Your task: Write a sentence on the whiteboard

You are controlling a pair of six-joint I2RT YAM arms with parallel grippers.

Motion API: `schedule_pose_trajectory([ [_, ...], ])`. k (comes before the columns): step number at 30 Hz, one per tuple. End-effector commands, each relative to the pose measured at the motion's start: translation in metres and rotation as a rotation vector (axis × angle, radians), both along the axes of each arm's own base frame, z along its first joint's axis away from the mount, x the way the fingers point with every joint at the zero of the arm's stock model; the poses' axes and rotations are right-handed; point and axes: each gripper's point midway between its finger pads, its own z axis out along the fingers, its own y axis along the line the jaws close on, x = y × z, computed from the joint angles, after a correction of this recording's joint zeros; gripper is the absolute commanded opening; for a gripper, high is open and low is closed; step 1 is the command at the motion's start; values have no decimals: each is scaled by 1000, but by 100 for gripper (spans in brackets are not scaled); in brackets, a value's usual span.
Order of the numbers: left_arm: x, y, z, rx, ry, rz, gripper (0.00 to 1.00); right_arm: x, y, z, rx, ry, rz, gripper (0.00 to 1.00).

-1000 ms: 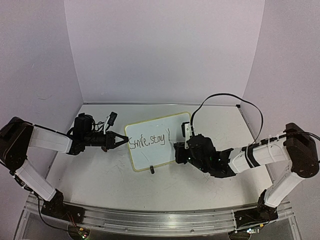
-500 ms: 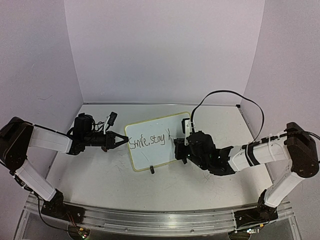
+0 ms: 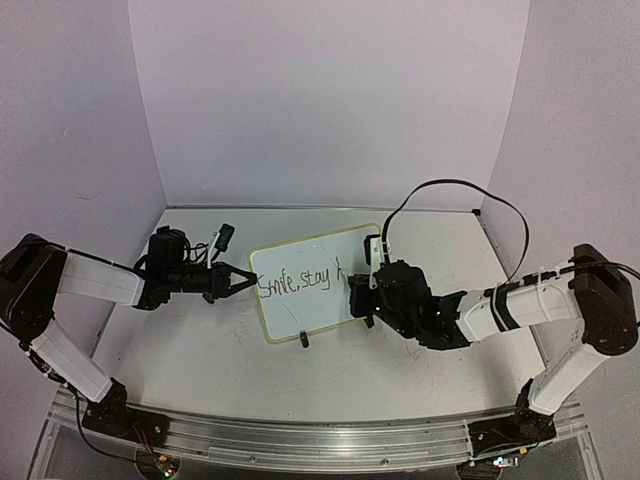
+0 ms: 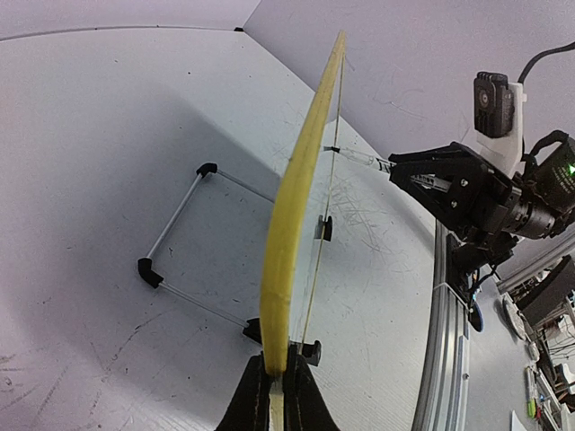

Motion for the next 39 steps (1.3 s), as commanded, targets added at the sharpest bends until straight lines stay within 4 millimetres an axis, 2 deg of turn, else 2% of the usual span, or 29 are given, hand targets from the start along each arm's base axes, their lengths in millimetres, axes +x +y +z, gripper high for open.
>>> schedule_pose_trajectory([
  [1,1,-1,3,11,2,-2,0,7,-10,14,23,-21,-58,0],
  [17,0,-1,3,12,4,-3,0,-4,-10,-2,21,26,-34,0],
  [39,-1,0,3,13,2,-1,0,-6,12,0,41,28,18,0],
])
